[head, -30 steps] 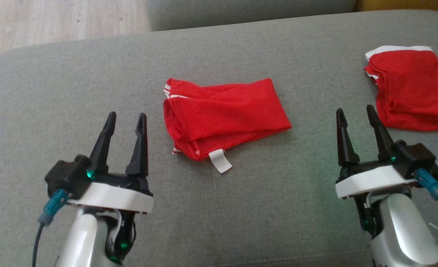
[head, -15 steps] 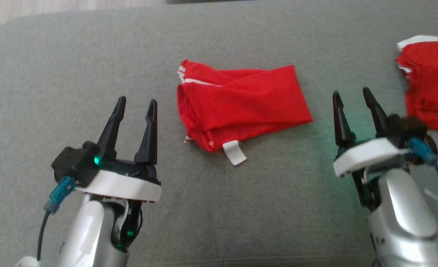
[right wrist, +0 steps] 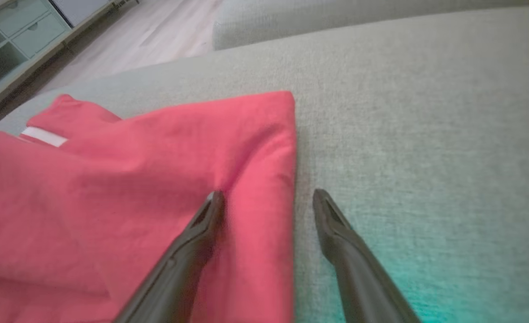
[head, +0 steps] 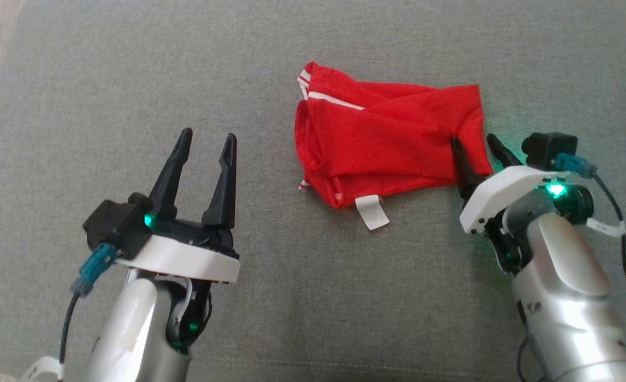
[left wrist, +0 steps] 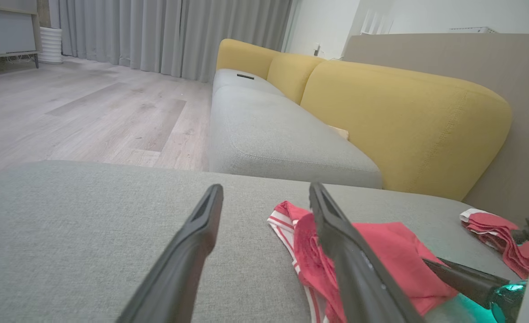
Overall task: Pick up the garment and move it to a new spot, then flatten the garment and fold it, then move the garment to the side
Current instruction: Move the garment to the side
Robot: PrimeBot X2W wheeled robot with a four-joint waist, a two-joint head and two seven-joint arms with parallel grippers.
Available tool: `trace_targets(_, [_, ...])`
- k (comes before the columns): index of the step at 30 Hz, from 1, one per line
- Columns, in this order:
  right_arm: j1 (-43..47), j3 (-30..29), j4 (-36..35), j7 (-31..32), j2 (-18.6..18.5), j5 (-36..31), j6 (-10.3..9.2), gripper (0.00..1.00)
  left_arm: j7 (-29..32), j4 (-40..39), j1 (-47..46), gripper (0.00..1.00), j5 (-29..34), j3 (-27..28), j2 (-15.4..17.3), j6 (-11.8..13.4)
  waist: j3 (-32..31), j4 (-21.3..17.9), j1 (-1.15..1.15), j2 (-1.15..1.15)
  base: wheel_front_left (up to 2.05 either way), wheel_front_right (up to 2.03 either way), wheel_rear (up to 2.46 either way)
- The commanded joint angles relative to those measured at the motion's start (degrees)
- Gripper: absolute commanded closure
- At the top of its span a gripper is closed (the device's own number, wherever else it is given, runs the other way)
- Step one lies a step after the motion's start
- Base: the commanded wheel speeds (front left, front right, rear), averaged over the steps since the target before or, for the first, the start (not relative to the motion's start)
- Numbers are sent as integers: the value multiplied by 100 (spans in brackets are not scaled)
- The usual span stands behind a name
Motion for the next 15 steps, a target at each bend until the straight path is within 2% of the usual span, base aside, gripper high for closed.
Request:
trace_targets(1, [-264, 142, 85, 119, 47, 113, -5, 0, -29, -188, -240, 0, -39, 127, 44, 30, 60, 48, -1, 0, 0, 0, 0])
trace_targets(6, [-498, 437, 560, 290, 48, 284, -5, 0, -29, -186, -264, 0, -45, 81, 44, 52, 111, 92, -1, 0, 0, 0, 0])
trace_targets(10, [-687, 622, 1002, 289, 49, -4, -5, 0, -29, -168, -286, 0, -31, 65, 44, 58, 112, 78, -1, 0, 0, 0, 0])
trace_targets(11, [-725, 628, 1077, 242, 49, -47, -5, 54, -29, -159, -289, 0, -23, 76, 44, 59, 97, 60, -1, 0, 0, 0, 0])
trace_targets(12, [-764, 671, 1131, 171, 38, -119, -5, 100, -29, -152, -288, 0, -14, 92, 44, 62, 74, 32, -1, 0, 0, 0, 0])
trace_targets(15, [-870, 826, 1231, -94, -101, -339, -5, 100, -29, -137, -265, 0, 15, 141, 44, 51, -10, -88, -1, 0, 0, 0, 0])
